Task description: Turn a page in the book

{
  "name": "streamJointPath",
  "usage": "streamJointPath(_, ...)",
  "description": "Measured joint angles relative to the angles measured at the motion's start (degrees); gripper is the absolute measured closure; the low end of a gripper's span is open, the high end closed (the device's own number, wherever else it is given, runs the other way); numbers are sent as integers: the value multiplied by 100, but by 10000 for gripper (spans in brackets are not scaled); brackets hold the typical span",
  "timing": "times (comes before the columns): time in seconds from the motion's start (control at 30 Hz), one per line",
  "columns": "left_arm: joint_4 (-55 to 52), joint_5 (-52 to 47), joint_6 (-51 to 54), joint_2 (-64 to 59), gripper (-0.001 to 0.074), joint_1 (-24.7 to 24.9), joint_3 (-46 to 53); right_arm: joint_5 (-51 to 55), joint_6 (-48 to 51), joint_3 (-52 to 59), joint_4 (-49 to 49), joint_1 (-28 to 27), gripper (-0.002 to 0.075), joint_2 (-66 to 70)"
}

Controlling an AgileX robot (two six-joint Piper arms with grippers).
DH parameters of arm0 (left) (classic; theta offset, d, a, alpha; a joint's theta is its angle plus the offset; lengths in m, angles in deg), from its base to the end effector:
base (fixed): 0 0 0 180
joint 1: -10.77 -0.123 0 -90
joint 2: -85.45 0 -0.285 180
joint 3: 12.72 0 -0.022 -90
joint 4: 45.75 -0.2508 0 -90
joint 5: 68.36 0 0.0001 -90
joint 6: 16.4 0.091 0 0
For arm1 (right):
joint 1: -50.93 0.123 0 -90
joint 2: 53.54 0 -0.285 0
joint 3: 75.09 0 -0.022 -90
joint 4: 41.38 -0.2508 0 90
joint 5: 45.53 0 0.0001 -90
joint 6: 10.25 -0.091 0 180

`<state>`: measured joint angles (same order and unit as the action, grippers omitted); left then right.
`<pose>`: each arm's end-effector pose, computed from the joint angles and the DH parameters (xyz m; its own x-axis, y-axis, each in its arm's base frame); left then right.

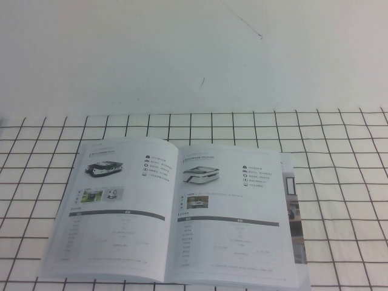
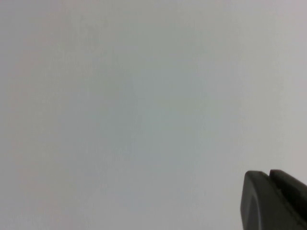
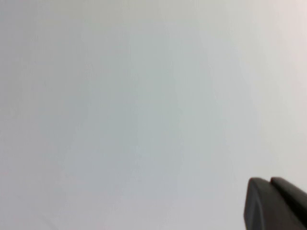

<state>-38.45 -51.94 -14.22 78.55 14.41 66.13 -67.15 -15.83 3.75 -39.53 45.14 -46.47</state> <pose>0.0508 0.0000 0.2296 0.3465 -0.1063 -0.9320 0.0592 0.9941 -0.0913 0.0477 -0.0037 0.2373 0.4365 0.0234 -0.8994 0.0610 0.9966 0.0555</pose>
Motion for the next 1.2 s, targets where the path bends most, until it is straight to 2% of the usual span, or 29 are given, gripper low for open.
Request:
streamJointPath(0.17,0,968,-3,0,737,0,0,-1222,-183,0,-77,0,725,0)
streamJointPath(0.33,68,1370,4,0,737,0,0,-1506,-131,0,-100,0,725,0)
streamJointPath(0.43,142,1179,-111,0,737,0,-87,-1331,49,-107,72,0,725,0)
streamJointPath(0.5,142,741,-147,0,737,0,-373,-856,89,-448,222,0,725,0)
streamJointPath(0.73,99,-834,354,-41,737,0,-1776,2010,-49,-2256,95,0,725,163)
streamJointPath(0.97,322,-2585,372,-1104,737,0,-2583,4639,25,-3917,-184,0,725,1477)
streamJointPath(1.07,660,-3211,299,-1710,737,0,-2568,5622,558,-4213,-655,0,725,2327)
streamJointPath(1.2,1360,-3426,293,-2607,737,0,-2413,6312,1903,-4238,-2166,0,725,3580)
